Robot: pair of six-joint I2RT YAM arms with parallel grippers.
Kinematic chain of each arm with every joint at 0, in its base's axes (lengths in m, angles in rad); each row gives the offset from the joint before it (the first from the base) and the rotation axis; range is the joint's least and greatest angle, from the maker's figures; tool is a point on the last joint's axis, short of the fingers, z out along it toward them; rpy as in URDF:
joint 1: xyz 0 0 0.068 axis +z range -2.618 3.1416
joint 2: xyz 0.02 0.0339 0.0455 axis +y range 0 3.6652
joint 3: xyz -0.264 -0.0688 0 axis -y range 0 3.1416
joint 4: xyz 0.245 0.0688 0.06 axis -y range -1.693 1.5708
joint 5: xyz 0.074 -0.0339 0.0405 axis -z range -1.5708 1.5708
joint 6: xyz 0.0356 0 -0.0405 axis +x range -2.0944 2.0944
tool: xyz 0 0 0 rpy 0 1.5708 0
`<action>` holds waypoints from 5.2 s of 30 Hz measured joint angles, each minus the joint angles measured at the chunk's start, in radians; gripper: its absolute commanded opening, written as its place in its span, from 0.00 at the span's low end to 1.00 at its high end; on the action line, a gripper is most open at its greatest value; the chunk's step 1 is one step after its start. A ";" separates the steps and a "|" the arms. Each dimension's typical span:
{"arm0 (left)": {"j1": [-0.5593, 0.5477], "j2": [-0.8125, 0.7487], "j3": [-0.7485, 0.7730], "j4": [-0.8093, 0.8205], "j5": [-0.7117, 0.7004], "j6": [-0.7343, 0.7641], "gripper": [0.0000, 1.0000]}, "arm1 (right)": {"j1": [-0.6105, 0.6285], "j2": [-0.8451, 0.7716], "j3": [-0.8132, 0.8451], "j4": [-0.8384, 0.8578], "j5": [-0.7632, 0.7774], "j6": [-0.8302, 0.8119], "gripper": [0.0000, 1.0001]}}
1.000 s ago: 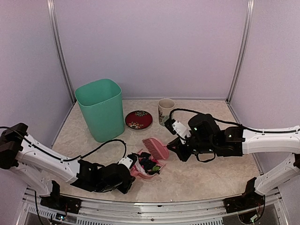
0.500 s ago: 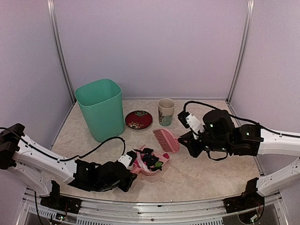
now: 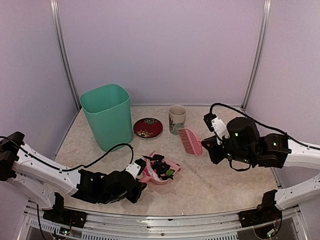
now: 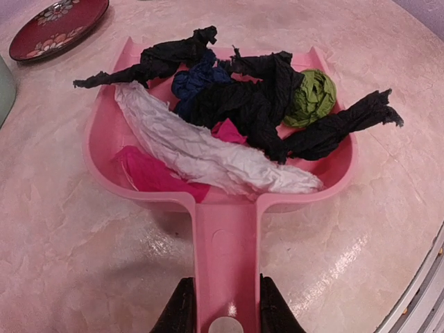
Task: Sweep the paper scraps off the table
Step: Sweep the paper scraps into the dustpan, then dump the paper scraps in the dustpan into the trash bin.
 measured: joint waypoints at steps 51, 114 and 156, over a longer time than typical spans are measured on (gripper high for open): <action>0.014 0.095 0.099 0.035 0.051 0.101 0.00 | 0.011 0.049 -0.067 0.040 -0.171 -0.021 0.00; 0.608 -0.264 0.667 -0.527 0.262 0.089 0.00 | -0.052 0.027 -0.161 0.174 0.090 0.025 0.00; 1.244 -0.317 0.094 0.568 1.213 -1.144 0.00 | -0.088 0.114 -0.204 0.293 0.040 0.013 0.00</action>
